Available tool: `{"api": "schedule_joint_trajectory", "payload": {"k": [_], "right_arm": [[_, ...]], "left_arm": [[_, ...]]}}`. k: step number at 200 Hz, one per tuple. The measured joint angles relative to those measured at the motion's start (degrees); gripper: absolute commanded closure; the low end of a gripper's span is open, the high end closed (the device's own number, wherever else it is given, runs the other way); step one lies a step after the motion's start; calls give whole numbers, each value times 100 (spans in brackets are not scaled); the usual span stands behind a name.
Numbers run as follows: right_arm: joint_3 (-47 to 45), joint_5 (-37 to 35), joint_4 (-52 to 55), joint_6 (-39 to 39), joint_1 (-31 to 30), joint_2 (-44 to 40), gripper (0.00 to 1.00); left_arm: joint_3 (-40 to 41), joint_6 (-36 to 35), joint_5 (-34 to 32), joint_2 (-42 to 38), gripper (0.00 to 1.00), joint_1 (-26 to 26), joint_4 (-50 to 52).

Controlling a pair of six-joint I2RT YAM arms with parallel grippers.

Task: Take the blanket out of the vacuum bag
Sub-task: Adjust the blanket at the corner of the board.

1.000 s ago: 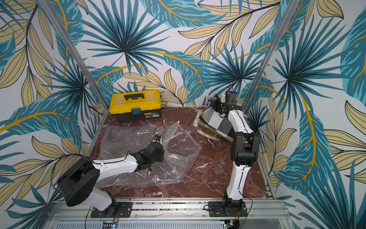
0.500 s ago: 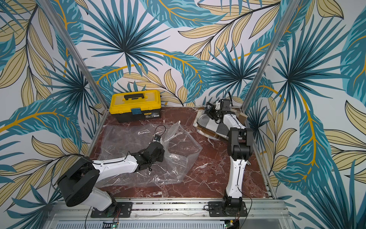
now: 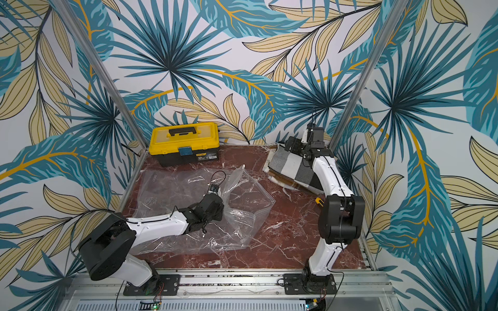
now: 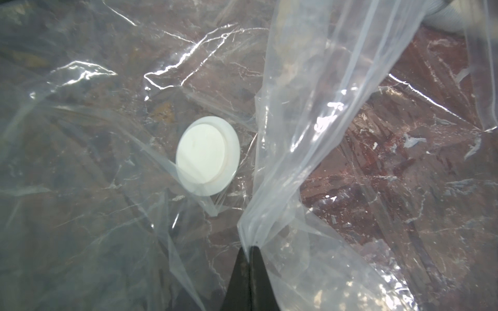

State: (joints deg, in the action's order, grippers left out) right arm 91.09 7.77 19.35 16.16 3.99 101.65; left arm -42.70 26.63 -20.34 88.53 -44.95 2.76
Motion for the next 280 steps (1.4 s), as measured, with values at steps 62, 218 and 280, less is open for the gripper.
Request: {"api": "schedule_joint_trajectory", "payload": {"k": [62,218,280], "right_arm": [[-892,621,-52,175,1408,184,22],[92,1279,619,-1025,1692,850,13],[472,835,748,-1147,1694,1384,12]], "left_arm": [[-44,-9,0,44,100,-24,-2],[-66,-11,4,144,100,-24,2],[-66,-9,2,144,100,-24,7]]}}
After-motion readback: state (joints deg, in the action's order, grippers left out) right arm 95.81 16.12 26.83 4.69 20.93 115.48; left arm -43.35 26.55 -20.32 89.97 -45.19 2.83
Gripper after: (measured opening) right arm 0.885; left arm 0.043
